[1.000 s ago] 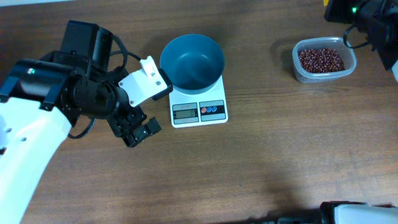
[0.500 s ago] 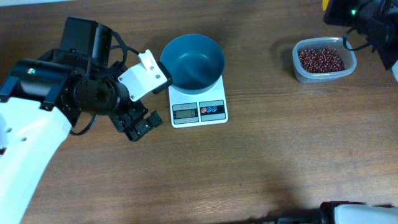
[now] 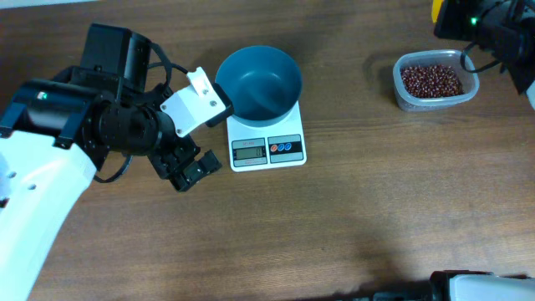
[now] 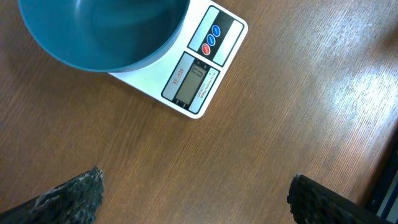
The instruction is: Scoop item into bowl and weigh 50g on scale
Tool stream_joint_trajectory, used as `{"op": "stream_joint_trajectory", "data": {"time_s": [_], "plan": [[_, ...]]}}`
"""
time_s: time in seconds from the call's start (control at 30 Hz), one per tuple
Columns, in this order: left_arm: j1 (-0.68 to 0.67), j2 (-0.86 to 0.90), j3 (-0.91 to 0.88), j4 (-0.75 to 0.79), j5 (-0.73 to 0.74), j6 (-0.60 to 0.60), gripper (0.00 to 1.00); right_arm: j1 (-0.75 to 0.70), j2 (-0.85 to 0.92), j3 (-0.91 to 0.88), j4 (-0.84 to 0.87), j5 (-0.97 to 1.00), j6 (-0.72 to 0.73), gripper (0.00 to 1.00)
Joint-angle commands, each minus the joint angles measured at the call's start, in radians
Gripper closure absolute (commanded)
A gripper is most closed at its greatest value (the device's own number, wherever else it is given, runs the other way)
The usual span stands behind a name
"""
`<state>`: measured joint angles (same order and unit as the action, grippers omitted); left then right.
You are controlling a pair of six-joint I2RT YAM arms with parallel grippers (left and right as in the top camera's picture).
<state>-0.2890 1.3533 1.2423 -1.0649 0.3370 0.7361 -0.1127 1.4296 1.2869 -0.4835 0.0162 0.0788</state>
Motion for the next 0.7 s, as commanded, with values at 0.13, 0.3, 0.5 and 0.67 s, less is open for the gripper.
{"op": "stream_joint_trajectory", "data": {"time_s": [0.13,0.3,0.5,0.67], "plan": [[-0.003,0.004,0.017,-0.002,0.007,-0.016,0.01,-0.006,-0.042,0.028,0.0,-0.009,0.004,0.96],[-0.003,0.004,0.017,0.016,0.007,-0.016,0.01,-0.006,-0.056,0.028,0.0,-0.008,0.004,0.96],[-0.003,0.004,0.017,0.016,0.006,-0.016,0.01,-0.006,-0.063,0.028,-0.072,-0.005,-0.043,0.96],[-0.003,0.004,0.017,0.016,0.006,-0.016,0.01,-0.006,-0.107,0.028,-0.257,-0.006,-0.108,0.96]]}}
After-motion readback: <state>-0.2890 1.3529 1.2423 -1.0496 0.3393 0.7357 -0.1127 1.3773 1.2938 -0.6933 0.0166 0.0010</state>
